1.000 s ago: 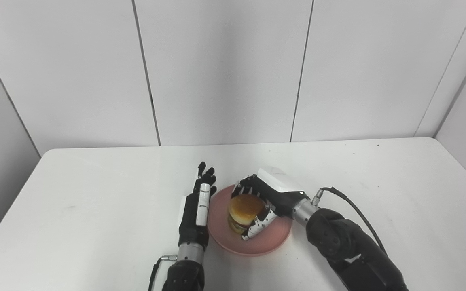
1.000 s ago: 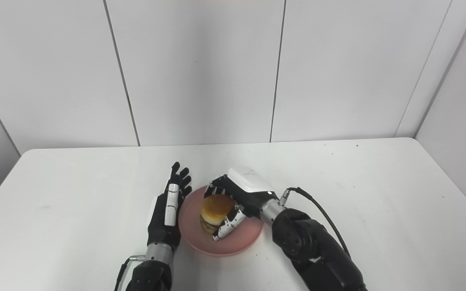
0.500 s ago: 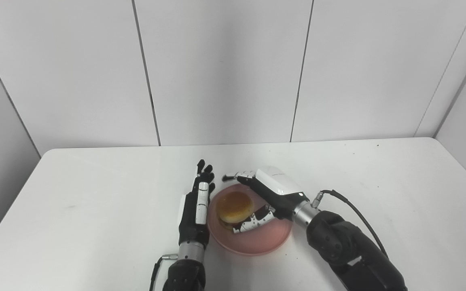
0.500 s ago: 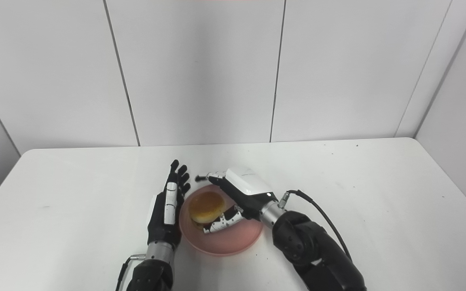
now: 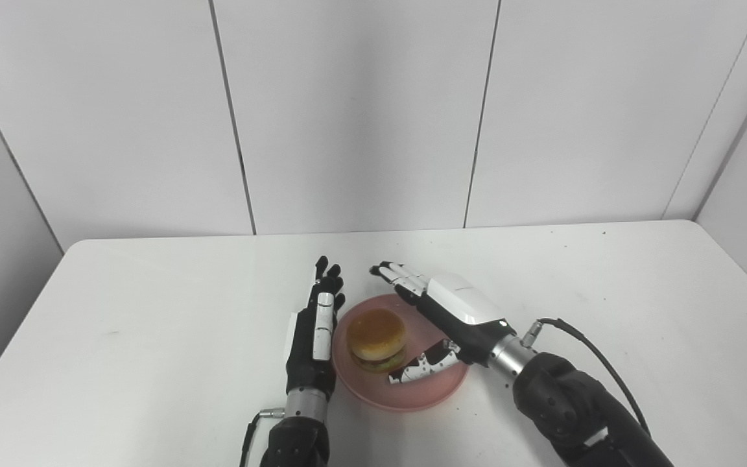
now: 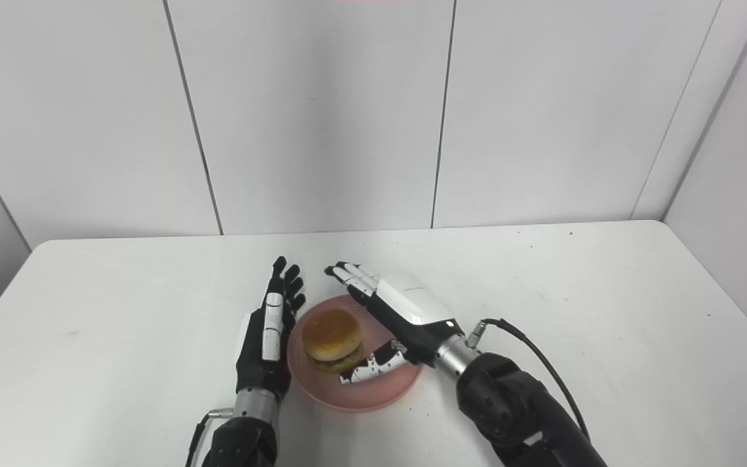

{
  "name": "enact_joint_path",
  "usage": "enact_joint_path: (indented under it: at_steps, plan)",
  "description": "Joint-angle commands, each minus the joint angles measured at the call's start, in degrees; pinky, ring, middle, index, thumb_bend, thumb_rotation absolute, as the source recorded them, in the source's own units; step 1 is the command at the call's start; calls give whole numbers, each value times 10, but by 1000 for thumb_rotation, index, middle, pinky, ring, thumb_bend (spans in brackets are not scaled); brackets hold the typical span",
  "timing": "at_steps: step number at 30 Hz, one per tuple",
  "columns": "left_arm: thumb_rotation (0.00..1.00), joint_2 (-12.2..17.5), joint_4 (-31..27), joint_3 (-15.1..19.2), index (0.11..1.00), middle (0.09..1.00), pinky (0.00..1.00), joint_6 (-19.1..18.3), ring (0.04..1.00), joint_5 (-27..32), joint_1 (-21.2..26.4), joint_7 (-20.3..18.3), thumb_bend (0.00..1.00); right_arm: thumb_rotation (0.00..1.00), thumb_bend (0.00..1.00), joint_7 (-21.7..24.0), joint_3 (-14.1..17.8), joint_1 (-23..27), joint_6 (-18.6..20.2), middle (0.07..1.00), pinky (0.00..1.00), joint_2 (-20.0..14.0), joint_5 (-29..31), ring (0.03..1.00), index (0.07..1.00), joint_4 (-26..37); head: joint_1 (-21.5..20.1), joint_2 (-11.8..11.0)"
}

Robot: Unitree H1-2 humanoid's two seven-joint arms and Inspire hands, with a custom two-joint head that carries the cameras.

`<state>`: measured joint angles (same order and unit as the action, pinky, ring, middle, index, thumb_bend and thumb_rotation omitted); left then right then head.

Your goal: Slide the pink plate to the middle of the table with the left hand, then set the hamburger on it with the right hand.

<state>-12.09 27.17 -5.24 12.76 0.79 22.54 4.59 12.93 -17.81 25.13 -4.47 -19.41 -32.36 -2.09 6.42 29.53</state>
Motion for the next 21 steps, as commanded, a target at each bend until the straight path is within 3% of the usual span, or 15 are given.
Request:
enact_joint_path:
  at_steps: [1, 3, 4, 9, 13, 16, 21]
  plan:
    - [1000, 0, 21, 2, 980, 966, 966, 1, 968, 1, -39, -6, 681, 321, 758, -40, 30, 3, -39, 1000, 879, 11, 34, 1000, 995, -1, -3, 1]
    - [1000, 0, 19, 3, 984, 968, 970, 1, 968, 2, -40, -6, 674, 422, 730, -62, 53, -10, -48, 1000, 882, 25, 59, 1000, 1000, -15, -6, 1]
    - [1000, 0, 18, 4, 978, 961, 958, 3, 957, 1, -41, -4, 669, 532, 712, -69, 61, -14, -48, 1000, 855, 32, 68, 998, 1000, -19, -6, 1]
    - [1000, 5, 23, 4, 976, 958, 952, 16, 949, -2, -40, -5, 665, 649, 665, -83, 88, -28, -50, 1000, 847, 54, 107, 990, 1000, -31, -11, 0]
    - [1000, 8, 19, 5, 981, 961, 968, 16, 950, 0, -41, -8, 671, 802, 669, -95, 114, -30, -59, 1000, 955, 81, 162, 1000, 1000, -50, -16, 1]
    - [1000, 8, 17, 8, 982, 964, 987, 13, 958, 7, -42, -12, 680, 839, 629, -105, 131, -29, -72, 1000, 980, 97, 191, 1000, 1000, -72, -22, 1]
    - [1000, 7, 16, 15, 971, 958, 1000, 8, 958, 8, -41, -10, 719, 842, 621, -98, 164, -27, -59, 1000, 1000, 130, 273, 1000, 1000, -95, -29, 3]
